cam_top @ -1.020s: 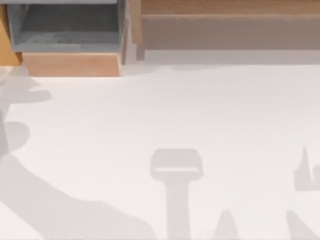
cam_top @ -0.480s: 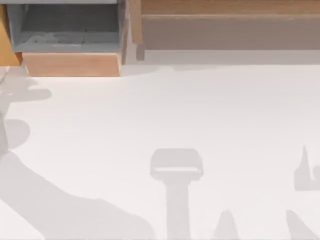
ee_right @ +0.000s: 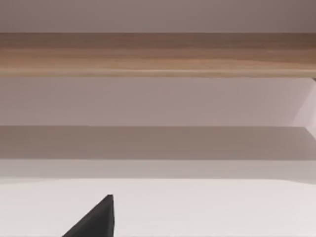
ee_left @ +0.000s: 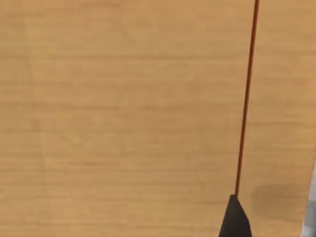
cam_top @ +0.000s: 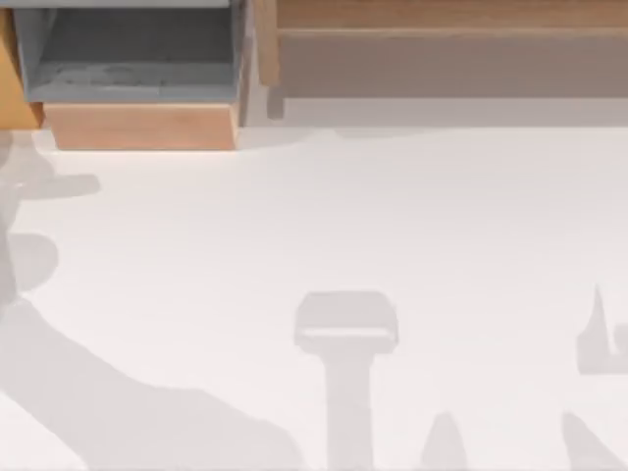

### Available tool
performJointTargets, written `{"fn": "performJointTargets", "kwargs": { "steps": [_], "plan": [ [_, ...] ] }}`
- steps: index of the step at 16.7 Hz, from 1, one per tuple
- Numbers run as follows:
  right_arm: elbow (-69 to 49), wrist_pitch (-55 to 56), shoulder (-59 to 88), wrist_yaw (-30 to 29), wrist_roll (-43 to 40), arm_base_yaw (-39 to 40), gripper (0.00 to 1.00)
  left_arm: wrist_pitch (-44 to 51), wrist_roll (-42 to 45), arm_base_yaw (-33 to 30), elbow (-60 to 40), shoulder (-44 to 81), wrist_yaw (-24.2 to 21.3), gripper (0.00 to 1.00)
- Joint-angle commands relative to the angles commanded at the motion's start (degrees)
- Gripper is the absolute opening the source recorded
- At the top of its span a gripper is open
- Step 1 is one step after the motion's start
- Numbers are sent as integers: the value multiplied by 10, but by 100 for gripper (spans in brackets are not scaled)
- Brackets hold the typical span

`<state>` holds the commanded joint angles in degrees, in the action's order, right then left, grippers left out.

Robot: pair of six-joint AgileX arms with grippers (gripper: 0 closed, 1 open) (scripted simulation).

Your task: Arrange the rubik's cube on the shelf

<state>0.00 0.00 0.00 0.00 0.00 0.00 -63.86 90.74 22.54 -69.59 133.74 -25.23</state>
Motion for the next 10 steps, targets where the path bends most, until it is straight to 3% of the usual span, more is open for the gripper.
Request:
{"fn": "performJointTargets", "kwargs": {
  "steps": [2, 10],
  "plan": [
    [0, 0, 0, 0, 0, 0, 100, 0, 0, 0, 0, 0, 0, 0],
    [0, 0, 0, 0, 0, 0, 100, 5, -3, 2, 1, 5, 0, 0]
  ]
}}
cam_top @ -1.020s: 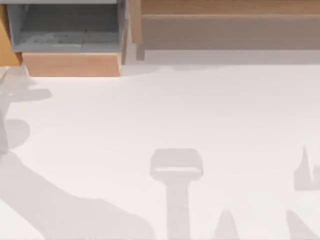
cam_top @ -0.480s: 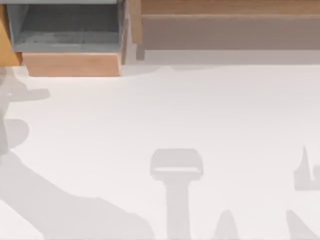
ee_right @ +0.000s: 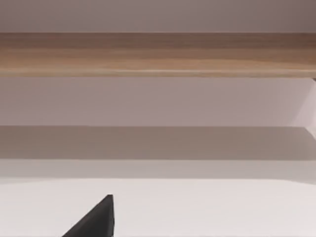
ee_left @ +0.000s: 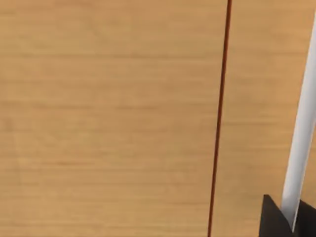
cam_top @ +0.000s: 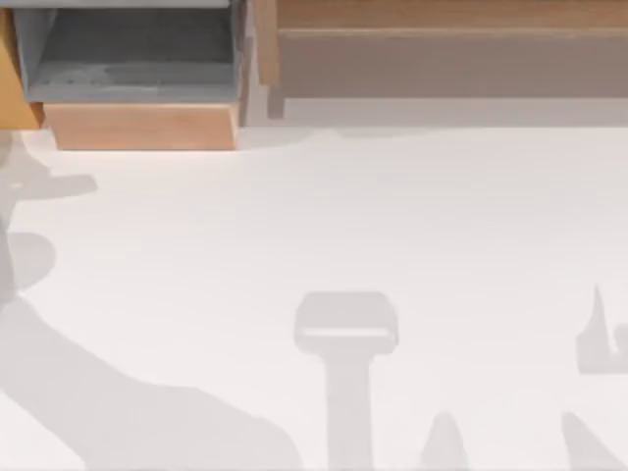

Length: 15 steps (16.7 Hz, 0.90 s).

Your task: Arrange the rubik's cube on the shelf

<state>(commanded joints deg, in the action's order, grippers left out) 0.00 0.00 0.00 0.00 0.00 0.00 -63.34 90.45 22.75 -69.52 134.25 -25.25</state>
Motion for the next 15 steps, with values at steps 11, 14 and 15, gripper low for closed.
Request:
{"fn": "performJointTargets", "kwargs": {
  "steps": [11, 14, 15],
  "plan": [
    [0, 0, 0, 0, 0, 0, 100, -85, 2, 41, 159, -73, -40, 0],
    [0, 0, 0, 0, 0, 0, 100, -83, 2, 37, 157, -69, -38, 0],
    [0, 0, 0, 0, 0, 0, 100, -84, 2, 38, 159, -70, -39, 0]
  ]
}}
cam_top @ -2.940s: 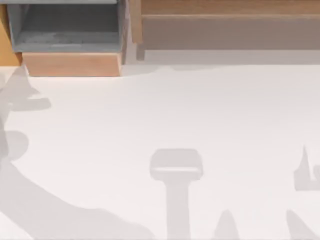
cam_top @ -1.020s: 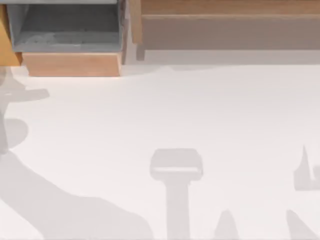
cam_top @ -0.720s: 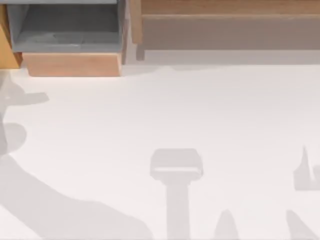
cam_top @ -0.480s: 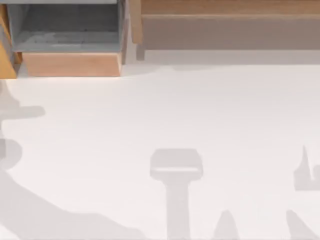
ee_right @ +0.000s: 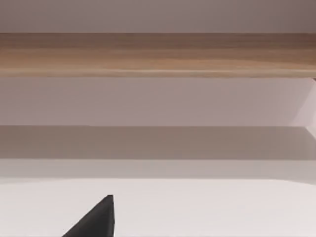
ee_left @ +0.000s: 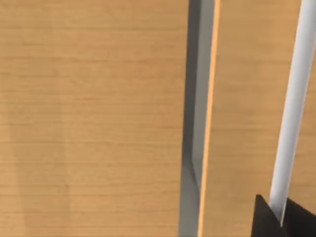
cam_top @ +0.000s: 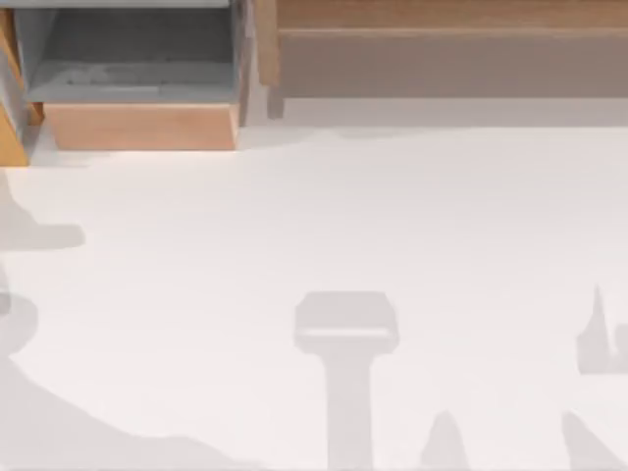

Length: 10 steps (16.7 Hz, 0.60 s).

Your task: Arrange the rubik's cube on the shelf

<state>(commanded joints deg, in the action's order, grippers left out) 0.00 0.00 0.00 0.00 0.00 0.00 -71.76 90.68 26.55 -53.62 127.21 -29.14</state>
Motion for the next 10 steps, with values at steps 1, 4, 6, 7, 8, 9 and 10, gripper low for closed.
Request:
{"fn": "performJointTargets", "kwargs": {
  "steps": [1, 4, 6, 7, 8, 9, 10],
  "plan": [
    [0, 0, 0, 0, 0, 0, 100, -4, 0, 4, 8, -4, -3, 0],
    [0, 0, 0, 0, 0, 0, 100, -33, 0, 23, 64, -27, -24, 0],
    [0, 0, 0, 0, 0, 0, 100, -57, 0, 39, 109, -45, -39, 0],
    [0, 0, 0, 0, 0, 0, 100, -67, 0, 46, 125, -53, -46, 0],
    [0, 0, 0, 0, 0, 0, 100, -73, 2, 50, 135, -58, -50, 0],
    [0, 0, 0, 0, 0, 0, 100, -76, 2, 52, 138, -59, -52, 0],
    [0, 0, 0, 0, 0, 0, 100, -76, 2, 52, 138, -59, -52, 0]
  ]
}}
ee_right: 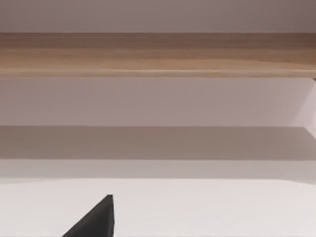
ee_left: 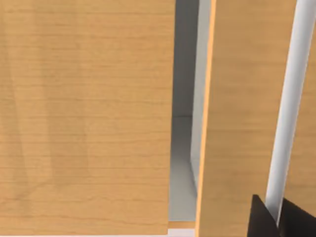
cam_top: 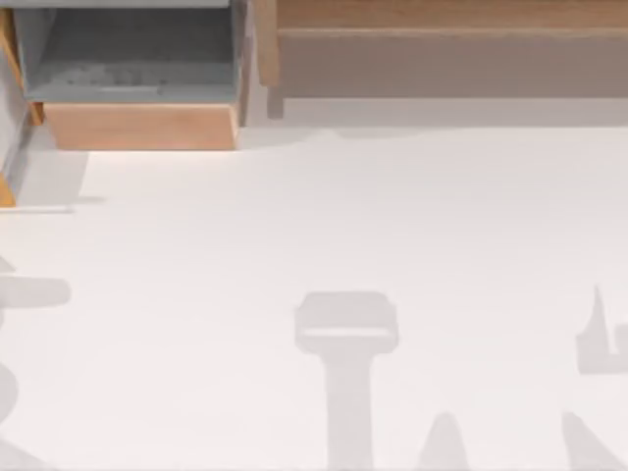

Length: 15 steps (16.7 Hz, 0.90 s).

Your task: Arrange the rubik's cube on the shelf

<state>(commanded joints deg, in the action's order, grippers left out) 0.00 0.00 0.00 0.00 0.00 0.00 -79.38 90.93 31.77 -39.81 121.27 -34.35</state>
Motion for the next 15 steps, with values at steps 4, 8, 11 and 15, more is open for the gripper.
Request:
{"fn": "performJointTargets", "kwargs": {
  "steps": [4, 8, 11, 15],
  "plan": [
    [0, 0, 0, 0, 0, 0, 100, -5, 1, 5, 7, -2, -4, 0],
    [0, 0, 0, 0, 0, 0, 100, -44, 2, 45, 80, -28, -45, 0],
    [0, 0, 0, 0, 0, 0, 100, -69, 4, 70, 119, -46, -69, 0],
    [0, 0, 0, 0, 0, 0, 100, -70, 5, 71, 121, -46, -71, 0]
  ]
}}
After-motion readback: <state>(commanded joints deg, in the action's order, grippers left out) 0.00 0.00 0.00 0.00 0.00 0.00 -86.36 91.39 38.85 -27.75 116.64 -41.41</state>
